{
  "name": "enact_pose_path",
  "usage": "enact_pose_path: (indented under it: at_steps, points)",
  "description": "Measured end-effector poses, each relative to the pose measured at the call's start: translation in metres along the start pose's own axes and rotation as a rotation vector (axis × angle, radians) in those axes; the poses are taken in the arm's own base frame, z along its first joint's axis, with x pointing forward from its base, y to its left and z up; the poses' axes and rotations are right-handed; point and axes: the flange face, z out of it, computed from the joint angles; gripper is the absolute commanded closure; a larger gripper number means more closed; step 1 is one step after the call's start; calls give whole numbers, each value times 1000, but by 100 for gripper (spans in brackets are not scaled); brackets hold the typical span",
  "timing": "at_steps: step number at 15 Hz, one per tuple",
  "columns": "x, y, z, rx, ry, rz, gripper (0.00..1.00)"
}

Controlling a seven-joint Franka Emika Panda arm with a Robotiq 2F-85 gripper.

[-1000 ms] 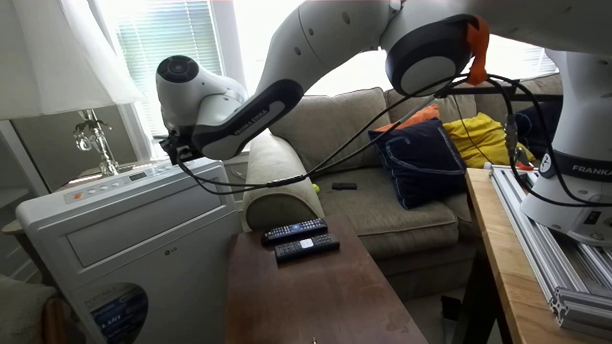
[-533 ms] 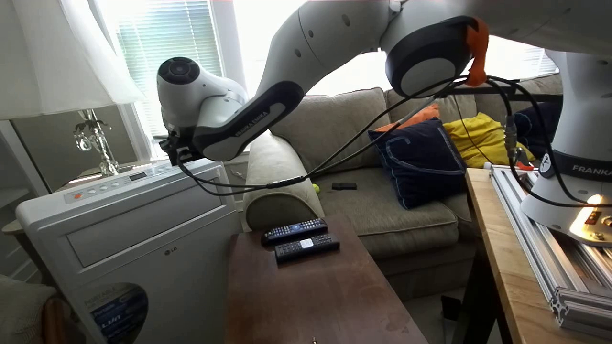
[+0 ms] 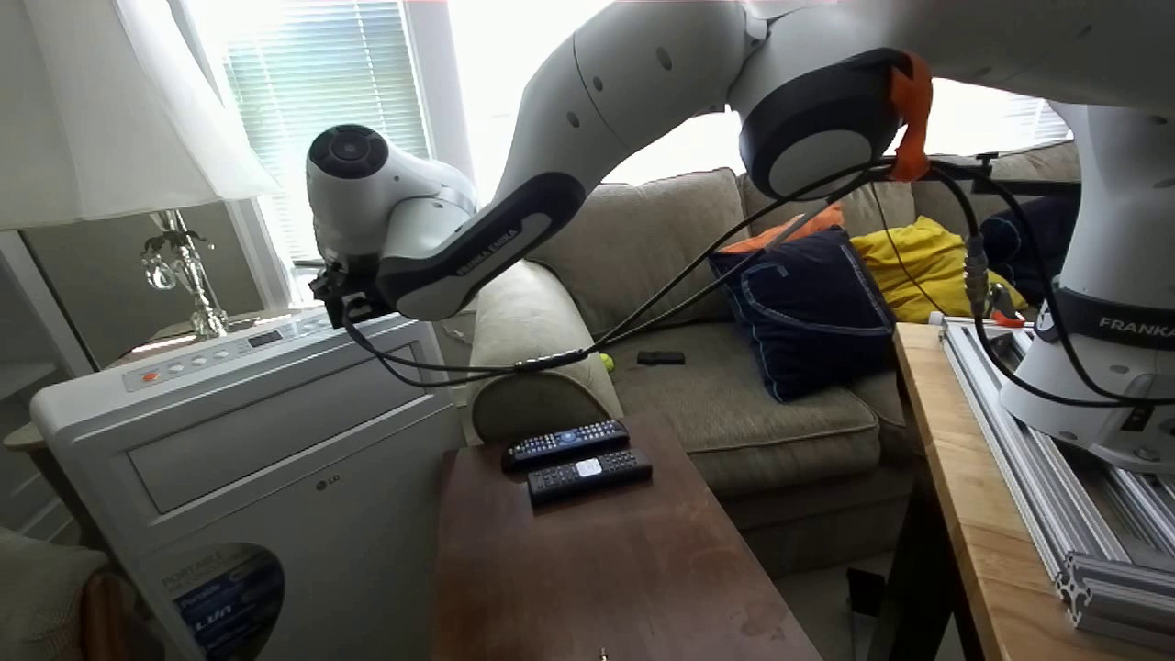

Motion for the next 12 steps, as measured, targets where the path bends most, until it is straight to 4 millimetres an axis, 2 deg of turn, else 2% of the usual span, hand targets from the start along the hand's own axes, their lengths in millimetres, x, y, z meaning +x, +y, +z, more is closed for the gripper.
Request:
enact_pose_path:
  at_steps: [12]
  points:
    - [-5, -10, 1, 25, 65, -3, 100]
